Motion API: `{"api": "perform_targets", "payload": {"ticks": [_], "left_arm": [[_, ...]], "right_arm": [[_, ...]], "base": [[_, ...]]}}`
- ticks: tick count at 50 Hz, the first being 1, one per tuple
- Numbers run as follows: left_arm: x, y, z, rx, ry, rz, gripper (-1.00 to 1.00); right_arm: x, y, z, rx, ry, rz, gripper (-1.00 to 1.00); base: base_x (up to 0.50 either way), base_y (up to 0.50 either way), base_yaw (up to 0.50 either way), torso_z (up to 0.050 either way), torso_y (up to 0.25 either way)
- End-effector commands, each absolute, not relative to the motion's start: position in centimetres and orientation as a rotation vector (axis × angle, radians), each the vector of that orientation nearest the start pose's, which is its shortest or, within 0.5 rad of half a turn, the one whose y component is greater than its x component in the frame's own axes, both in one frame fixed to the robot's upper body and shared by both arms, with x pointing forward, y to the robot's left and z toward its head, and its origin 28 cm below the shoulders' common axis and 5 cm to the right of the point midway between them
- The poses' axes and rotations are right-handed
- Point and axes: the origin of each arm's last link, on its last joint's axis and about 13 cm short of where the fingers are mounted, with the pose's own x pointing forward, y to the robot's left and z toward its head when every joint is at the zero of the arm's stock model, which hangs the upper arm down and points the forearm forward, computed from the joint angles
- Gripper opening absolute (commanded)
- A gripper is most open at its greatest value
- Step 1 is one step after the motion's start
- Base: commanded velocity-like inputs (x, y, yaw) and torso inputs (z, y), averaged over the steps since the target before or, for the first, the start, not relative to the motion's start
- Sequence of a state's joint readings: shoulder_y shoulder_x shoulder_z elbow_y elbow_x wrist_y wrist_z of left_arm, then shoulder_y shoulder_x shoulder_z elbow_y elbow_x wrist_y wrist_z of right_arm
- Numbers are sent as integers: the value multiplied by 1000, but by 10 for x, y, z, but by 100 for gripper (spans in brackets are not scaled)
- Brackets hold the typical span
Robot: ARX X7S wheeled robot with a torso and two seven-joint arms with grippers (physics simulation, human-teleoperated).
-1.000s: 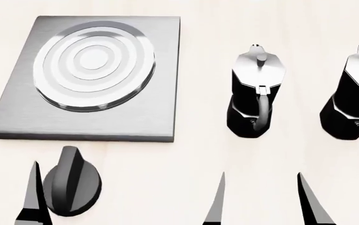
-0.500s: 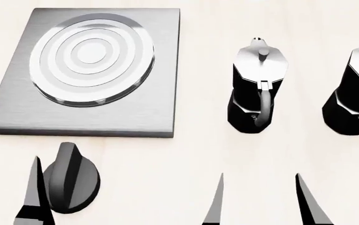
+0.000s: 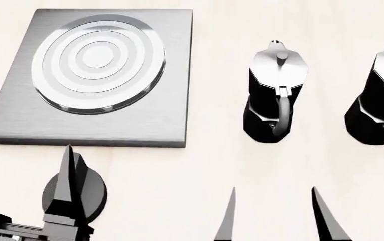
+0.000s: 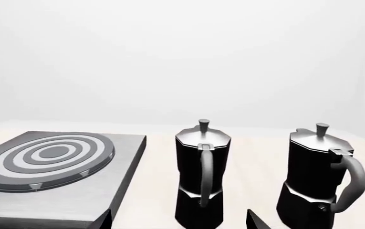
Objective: Turn off the stove.
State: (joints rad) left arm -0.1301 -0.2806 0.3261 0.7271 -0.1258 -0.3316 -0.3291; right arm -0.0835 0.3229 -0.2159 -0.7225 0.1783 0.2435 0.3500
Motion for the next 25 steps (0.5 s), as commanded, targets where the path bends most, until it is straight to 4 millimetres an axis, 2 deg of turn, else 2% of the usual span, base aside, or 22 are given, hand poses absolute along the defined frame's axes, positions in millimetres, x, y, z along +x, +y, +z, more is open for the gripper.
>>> {"api": "perform_targets", "payload": {"ticks": [1,10,25], "left_arm": [[212,178,145,64,-454,-120,100],[230,178,125,78,-405,-88,100],[236,178,108,97,-363,-36,100]], "right_arm": [[169,-95,123,-31,-330,25,100],[168,-94,122,-36,-324,34,100],[168,-94,122,-42,-321,37,100]], "base": [[0,0,0,0,0],[0,0,0,0,0],[0,0,0,0,0]]}}
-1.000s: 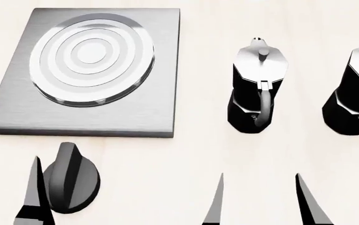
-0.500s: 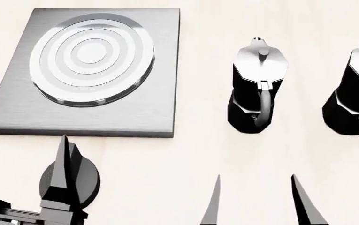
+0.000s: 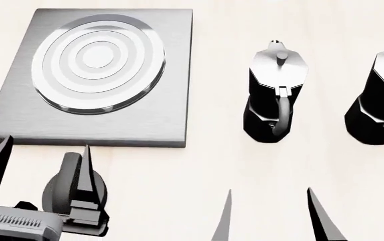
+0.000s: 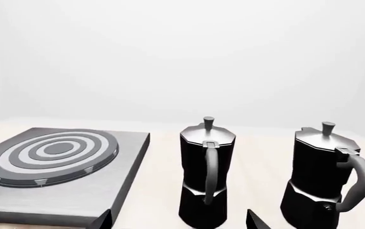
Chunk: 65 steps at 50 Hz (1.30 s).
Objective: Turn off the stove.
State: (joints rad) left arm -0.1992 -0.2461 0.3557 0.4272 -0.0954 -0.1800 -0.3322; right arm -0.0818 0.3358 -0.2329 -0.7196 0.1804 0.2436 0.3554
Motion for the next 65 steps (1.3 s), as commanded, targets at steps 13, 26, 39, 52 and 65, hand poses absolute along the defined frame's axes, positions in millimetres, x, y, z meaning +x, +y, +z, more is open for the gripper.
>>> {"api": "perform_targets", "payload": {"ticks": [13,26,39,52,65], "left_arm": [[239,177,87,122,-317,15,100],[238,178,74,158,-299,34,100],[235,180,66,167,-279,44,100],[236,182,64,169,-276,64,100],[239,184,59,172,-265,84,100]], "right_arm": [[168,-94,122,-38,-314,33,100],[167,-95,122,-33,-314,30,100],[167,-96,122,-35,-315,30,100],[167,-96,121,-36,-313,31,100],[167,-96,121,-36,-312,33,100]], "base": [[0,0,0,0,0],[0,0,0,0,0],[0,0,0,0,0],[0,0,0,0,0],[0,0,0,0,0]]}}
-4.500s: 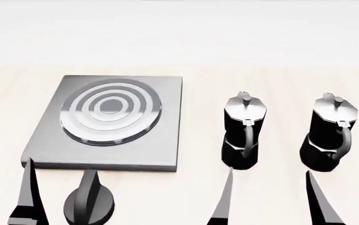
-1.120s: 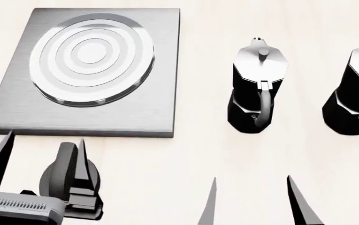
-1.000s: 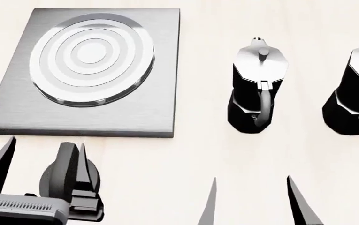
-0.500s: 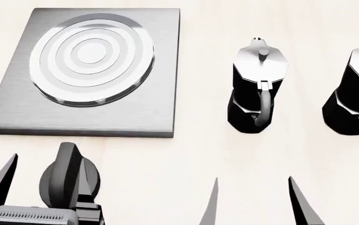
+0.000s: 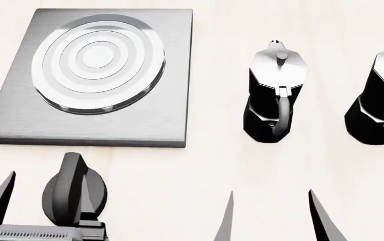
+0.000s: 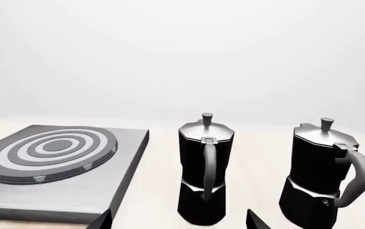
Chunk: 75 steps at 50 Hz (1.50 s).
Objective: Turn off the stove.
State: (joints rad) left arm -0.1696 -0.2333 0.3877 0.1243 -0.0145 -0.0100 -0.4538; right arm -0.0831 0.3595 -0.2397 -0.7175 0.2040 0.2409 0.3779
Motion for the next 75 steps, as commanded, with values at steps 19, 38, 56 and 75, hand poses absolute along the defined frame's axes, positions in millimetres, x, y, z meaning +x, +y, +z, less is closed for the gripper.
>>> {"api": "perform_targets", "payload": {"ticks": [19,38,56,75], "left_arm": [[247,188,49,167,-237,102,100],[252,190,41,174,-205,107,100],[242,194,41,166,-196,130,100],[234,200,39,149,-177,167,100]], "right_arm": [[167,-96,121,-33,-310,37,100],[167,-96,120,-32,-306,41,100],[168,-96,119,-33,-305,39,100],[167,-96,119,-34,-305,39,100]], "base": [[0,0,0,0,0],[0,0,0,0,0],[0,0,0,0,-1],[0,0,0,0,-1]]}}
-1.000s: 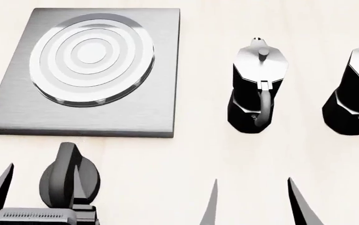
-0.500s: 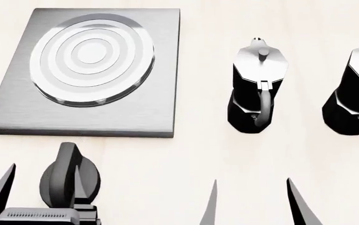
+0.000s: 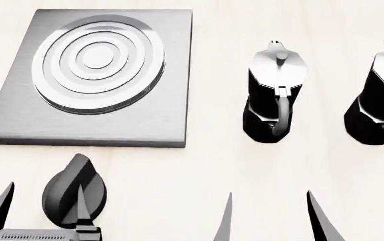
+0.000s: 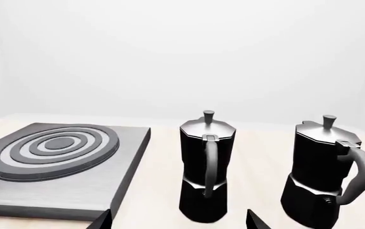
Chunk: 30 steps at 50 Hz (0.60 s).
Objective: Turn off the stove.
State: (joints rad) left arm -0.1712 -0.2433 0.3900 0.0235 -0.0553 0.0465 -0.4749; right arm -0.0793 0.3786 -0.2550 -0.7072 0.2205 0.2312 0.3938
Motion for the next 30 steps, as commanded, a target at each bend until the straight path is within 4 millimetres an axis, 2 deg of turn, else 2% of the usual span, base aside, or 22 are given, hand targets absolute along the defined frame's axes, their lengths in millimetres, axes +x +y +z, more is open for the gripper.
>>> {"api": "perform_targets", "payload": {"ticks": [1,30], "left_arm": [[234,200,39,148,-176,170,100],[226,209,41,123,-157,225,100]], "right_arm": [[167,-96,119,-33,-305,39,100],[167,-96,118,-37,-303,40,100]], "base": [[0,0,0,0,0],[0,0,0,-1,-1]]}}
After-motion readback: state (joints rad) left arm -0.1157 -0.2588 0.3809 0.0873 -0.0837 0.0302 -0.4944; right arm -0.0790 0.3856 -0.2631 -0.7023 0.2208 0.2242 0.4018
